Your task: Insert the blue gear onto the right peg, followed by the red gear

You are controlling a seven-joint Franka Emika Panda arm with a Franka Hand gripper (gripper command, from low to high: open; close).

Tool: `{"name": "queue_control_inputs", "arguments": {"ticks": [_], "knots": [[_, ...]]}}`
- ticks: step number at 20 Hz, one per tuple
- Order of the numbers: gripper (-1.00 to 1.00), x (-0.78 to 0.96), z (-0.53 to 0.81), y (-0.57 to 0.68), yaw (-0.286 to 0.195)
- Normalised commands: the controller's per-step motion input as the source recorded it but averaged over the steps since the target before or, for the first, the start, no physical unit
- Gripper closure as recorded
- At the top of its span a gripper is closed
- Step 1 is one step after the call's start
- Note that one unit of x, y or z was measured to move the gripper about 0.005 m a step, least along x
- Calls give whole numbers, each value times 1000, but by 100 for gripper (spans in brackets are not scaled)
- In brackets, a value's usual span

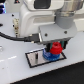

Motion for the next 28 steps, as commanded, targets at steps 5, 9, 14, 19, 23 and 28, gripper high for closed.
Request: {"name": "queue_control_inputs", "arguments": {"ticks": [5, 9, 14, 19, 23, 28], "knots": [[100, 19, 79, 5, 0], [100, 12, 346, 3, 0], [100, 14, 226, 5, 0], [100, 30, 107, -44, 0], [100, 50, -21, -92, 0], [100, 78, -94, -135, 0]]}}
